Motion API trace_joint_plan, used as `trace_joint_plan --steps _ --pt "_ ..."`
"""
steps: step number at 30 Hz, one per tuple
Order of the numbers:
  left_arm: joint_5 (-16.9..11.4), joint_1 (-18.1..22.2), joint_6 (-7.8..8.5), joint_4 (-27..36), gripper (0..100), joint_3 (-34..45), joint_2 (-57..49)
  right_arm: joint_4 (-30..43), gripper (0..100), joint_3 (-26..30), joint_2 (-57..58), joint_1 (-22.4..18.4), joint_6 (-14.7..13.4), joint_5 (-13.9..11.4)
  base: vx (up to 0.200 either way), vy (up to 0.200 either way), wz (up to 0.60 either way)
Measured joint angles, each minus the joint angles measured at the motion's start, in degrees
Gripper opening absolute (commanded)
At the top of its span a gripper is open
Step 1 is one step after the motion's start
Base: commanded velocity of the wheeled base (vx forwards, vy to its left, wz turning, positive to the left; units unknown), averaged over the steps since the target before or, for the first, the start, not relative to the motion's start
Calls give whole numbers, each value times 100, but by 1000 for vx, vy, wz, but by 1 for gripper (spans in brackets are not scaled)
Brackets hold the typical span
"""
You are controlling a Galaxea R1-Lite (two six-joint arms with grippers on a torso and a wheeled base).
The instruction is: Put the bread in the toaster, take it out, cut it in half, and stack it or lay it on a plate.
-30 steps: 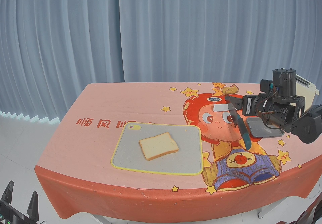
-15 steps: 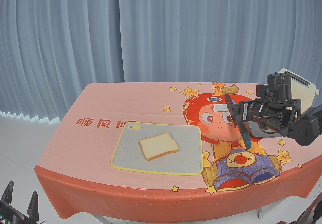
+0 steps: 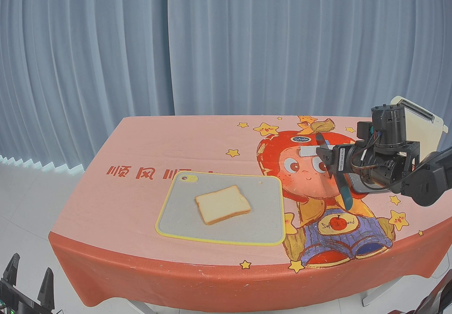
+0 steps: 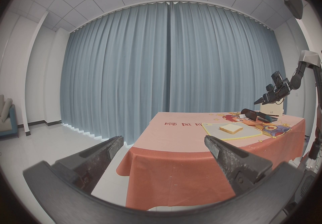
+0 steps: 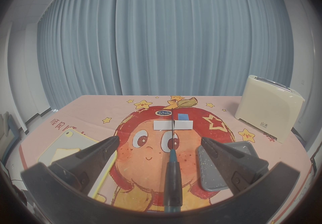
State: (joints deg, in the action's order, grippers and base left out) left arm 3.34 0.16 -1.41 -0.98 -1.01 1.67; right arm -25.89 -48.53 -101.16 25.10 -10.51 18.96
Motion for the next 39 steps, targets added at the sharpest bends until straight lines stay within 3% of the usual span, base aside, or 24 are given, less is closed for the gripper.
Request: trace_joint_plan --steps 39 --pt "-1 0 2 2 100 0 0 59 100 350 -482 -145 -29 4 0 0 0"
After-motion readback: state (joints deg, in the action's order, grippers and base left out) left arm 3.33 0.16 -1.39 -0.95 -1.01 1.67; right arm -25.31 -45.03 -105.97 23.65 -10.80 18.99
